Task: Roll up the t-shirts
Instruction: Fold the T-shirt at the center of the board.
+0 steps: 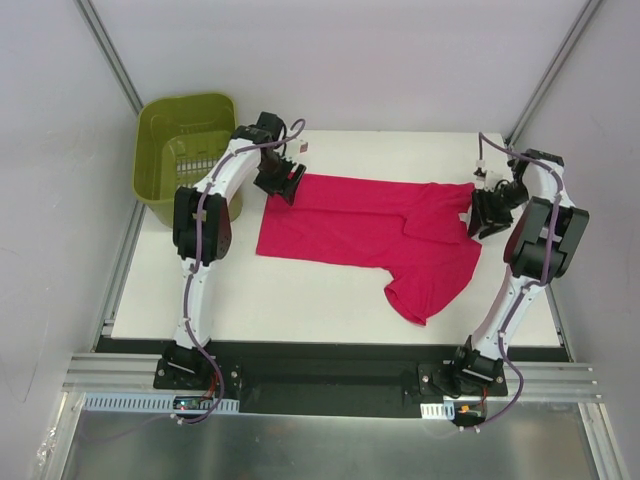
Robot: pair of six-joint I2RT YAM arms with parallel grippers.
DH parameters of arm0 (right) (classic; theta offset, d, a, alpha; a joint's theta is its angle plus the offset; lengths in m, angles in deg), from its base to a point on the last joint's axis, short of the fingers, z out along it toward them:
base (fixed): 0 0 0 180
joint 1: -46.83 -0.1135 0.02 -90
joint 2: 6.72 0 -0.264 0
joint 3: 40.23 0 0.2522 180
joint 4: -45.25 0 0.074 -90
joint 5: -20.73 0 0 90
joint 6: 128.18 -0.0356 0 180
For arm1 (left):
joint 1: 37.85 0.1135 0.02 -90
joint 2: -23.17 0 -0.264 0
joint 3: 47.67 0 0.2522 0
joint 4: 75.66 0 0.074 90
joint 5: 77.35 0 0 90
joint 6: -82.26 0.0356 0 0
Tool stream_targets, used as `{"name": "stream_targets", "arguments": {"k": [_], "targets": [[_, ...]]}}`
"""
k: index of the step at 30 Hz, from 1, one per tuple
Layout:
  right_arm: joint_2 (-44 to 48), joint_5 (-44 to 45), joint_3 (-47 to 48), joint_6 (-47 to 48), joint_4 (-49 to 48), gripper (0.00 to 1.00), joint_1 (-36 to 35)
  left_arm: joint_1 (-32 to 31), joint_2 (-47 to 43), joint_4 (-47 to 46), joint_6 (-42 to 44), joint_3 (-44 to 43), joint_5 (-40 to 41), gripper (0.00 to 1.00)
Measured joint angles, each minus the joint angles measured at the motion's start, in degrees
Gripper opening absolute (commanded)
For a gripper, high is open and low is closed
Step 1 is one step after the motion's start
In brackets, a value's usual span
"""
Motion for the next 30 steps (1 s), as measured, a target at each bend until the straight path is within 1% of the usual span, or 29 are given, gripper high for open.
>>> {"name": "stream_targets", "arguments": {"k": [4, 7, 13, 22, 25, 28, 30], "targets": [[8.52, -0.81, -8.57, 0.83, -0.87, 0.44, -2.86, -0.96, -5.60, 0.07, -0.44, 3.76, -2.12, 0.68], [9.94, -1.44, -9.81, 0.07, -1.42, 0.41, -4.81, -2.43, -8.50, 0.17, -0.70, 5.70, -3.74, 0.68], [5.27, -0.90, -7.74, -2.38, -4.02, 0.40, -4.90, -4.44, -9.77, 0.92, -0.76, 7.93, -5.66, 0.68], [-1.01, 0.66, -4.87, -3.30, -4.98, 0.38, -4.98, -4.50, -9.77, 1.64, -0.57, 9.22, -5.09, 0.69], [-2.54, 0.81, -3.87, -3.61, -5.05, 0.35, -5.16, -4.50, -9.77, 1.68, -0.39, 9.57, -4.33, 0.68], [-3.17, 0.81, -3.48, -3.76, -5.03, 0.27, -5.27, -4.52, -9.77, 1.73, -0.28, 9.90, -3.98, 0.68], [-3.32, 0.81, -3.30, -3.76, -5.07, 0.25, -5.33, -4.52, -9.77, 1.77, -0.24, 9.97, -3.87, 0.69]]}}
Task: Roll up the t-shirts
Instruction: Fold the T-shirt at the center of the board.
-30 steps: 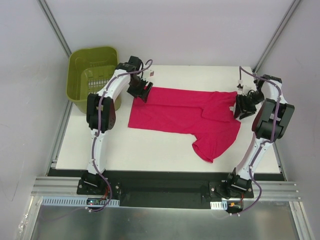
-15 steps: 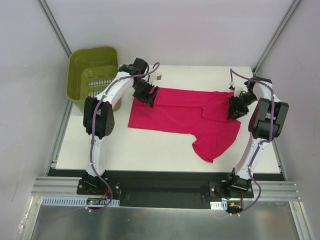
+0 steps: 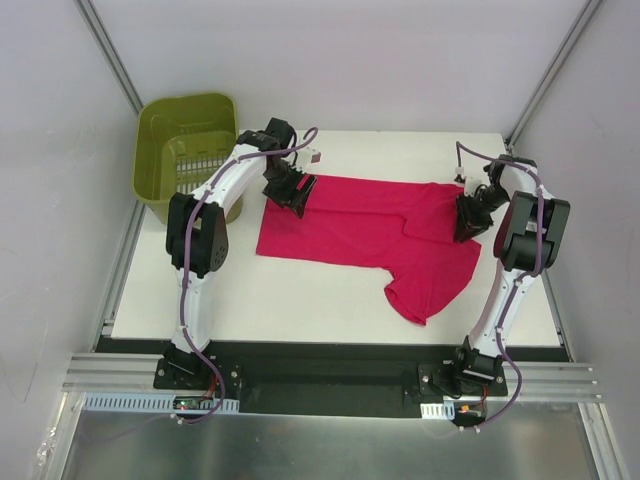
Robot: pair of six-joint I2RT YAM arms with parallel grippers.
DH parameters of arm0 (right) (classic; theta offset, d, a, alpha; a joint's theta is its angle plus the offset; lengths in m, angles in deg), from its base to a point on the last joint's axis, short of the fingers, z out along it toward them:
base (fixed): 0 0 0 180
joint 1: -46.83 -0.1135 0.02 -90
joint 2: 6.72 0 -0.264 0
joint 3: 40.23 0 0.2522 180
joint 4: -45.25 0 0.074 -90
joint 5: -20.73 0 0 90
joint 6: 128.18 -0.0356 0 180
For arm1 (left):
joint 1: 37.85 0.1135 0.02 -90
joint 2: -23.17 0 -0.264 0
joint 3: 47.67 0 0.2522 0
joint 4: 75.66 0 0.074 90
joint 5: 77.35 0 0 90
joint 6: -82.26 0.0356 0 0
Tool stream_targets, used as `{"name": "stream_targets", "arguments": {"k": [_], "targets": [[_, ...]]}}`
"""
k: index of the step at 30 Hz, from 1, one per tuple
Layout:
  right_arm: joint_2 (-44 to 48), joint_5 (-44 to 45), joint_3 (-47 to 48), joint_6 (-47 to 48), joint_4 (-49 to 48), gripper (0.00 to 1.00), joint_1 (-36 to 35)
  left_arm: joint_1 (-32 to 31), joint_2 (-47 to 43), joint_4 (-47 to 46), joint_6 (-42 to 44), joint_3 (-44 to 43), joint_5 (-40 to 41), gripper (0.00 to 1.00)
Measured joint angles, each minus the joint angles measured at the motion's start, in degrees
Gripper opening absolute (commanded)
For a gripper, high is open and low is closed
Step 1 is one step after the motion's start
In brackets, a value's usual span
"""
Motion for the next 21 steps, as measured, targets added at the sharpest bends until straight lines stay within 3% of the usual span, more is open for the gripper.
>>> {"name": "stream_targets", "arguments": {"k": [7, 21], "targets": [[-0.02, 0.24, 0.20, -0.11, 0.02, 0.08, -0.09, -0.02, 0.00, 0.04, 0.09, -0.15, 0.07, 0.69], [9.49, -0.48, -4.61, -1.05, 2.29, 0.03, -0.09, -0.02, 0.55, 0.07, 0.07, -3.96, -0.22, 0.69]]}}
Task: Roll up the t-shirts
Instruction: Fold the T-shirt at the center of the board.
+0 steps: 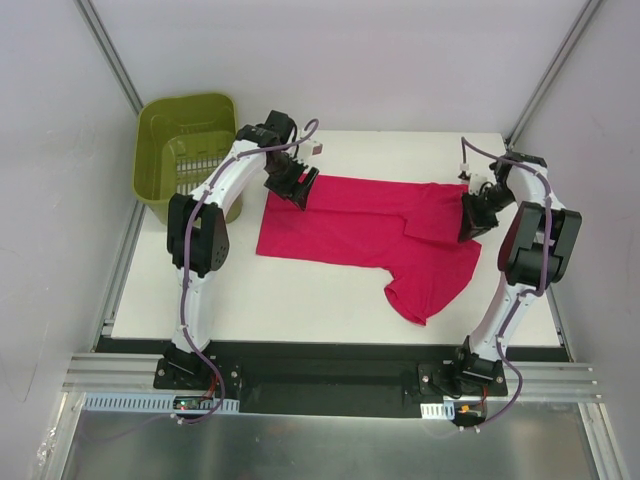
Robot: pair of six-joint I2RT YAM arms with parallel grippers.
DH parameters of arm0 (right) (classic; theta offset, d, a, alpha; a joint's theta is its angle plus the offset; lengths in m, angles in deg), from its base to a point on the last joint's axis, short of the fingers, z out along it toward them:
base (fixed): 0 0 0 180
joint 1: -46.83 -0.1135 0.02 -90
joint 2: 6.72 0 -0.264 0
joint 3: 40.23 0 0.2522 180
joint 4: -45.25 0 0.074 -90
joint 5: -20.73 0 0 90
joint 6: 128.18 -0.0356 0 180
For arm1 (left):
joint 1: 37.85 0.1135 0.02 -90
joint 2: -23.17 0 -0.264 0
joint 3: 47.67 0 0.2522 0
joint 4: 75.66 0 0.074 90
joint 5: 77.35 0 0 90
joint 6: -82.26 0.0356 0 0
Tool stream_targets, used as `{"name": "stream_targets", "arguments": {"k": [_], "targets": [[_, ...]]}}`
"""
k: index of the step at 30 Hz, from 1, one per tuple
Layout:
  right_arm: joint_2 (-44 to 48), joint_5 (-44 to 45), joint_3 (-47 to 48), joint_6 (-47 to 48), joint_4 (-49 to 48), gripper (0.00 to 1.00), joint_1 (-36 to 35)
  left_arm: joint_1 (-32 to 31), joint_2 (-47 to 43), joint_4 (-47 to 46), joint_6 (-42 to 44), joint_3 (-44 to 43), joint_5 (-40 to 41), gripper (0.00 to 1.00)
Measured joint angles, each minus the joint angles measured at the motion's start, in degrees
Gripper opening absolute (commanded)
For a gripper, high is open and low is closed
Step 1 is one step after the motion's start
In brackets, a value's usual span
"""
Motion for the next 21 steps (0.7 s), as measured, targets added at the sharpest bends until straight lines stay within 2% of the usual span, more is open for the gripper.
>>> {"name": "stream_targets", "arguments": {"k": [7, 8, 9, 10, 13, 17, 21], "targets": [[1.79, -0.94, -5.18, -1.31, 1.68, 0.05, -0.35, 0.00, 0.46, 0.20, 0.00, -2.23, -0.02, 0.70], [1.79, -0.94, -5.29, -1.40, 1.88, 0.09, -0.39, 0.00, 0.59, 0.22, 0.00, -2.45, -0.02, 0.70], [1.79, -0.94, -5.29, -1.55, 1.84, 0.19, -0.39, 0.00, 0.66, 0.20, 0.02, -2.54, -0.04, 0.70], [1.79, -0.94, -5.29, -1.68, 1.84, 0.35, -0.42, 0.00, 0.79, 0.26, 0.02, -2.56, -0.02, 0.70], [1.77, -0.76, -4.96, -1.97, 2.14, 0.39, -0.35, 0.00, 1.22, 0.37, 0.02, -2.62, 0.04, 0.70], [-1.22, -2.29, 5.25, -1.70, 6.19, 0.39, 1.31, 0.00, 2.25, 0.37, 0.13, -2.64, 1.05, 0.68], [-4.70, -3.15, 18.10, -1.86, 3.93, 0.39, 5.18, 0.26, 4.76, 0.46, -0.11, -4.33, 3.13, 0.62]]}}
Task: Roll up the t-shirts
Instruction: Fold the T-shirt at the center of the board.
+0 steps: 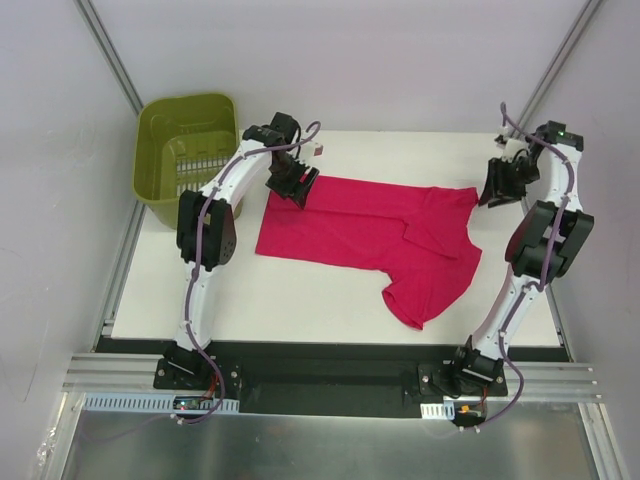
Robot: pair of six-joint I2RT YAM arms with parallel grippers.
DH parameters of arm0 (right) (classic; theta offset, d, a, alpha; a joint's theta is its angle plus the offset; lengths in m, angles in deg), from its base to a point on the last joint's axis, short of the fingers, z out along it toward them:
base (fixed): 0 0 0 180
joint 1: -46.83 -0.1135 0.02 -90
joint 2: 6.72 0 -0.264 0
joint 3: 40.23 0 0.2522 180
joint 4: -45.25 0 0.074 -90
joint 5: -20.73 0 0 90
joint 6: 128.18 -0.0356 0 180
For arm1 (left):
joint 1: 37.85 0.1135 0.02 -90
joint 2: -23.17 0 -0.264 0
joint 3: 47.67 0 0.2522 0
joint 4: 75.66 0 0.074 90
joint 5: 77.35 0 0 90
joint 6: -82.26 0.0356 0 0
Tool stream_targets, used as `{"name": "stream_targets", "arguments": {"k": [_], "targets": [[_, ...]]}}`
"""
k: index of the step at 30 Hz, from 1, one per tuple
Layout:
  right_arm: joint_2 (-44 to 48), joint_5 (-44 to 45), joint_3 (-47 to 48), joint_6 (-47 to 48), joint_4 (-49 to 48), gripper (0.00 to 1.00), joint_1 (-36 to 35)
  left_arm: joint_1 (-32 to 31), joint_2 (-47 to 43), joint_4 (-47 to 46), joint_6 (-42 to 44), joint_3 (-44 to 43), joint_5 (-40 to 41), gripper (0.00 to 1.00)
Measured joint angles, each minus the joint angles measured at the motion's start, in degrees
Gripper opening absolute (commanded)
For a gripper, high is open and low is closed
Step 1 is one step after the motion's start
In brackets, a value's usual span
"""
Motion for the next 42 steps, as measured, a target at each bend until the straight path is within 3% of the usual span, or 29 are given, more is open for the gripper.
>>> {"name": "stream_targets", "arguments": {"k": [6, 16, 23, 30, 42], "targets": [[-8.26, 0.90, 14.21, -1.64, -6.88, 0.37, 1.95, 2.12, 7.21, 0.04, -0.96, -6.08, 1.55, 0.46], [-19.76, 5.22, 17.81, -1.73, -13.55, 0.28, -3.52, 8.11, 13.05, -0.02, -1.51, -11.10, 1.55, 0.48], [-20.00, 15.06, 17.05, 2.43, -16.33, 0.23, -7.96, 7.50, 13.14, 0.20, -1.53, -9.92, 1.55, 0.47], [-21.16, 22.73, 17.07, 3.78, -17.59, 0.21, -7.41, 7.23, 13.22, 0.31, -1.57, -7.93, 3.15, 0.44], [-21.42, 25.14, 16.87, 3.65, -17.86, 0.24, -6.49, 7.21, 12.98, -0.09, -2.05, -7.30, 4.20, 0.47]]}}
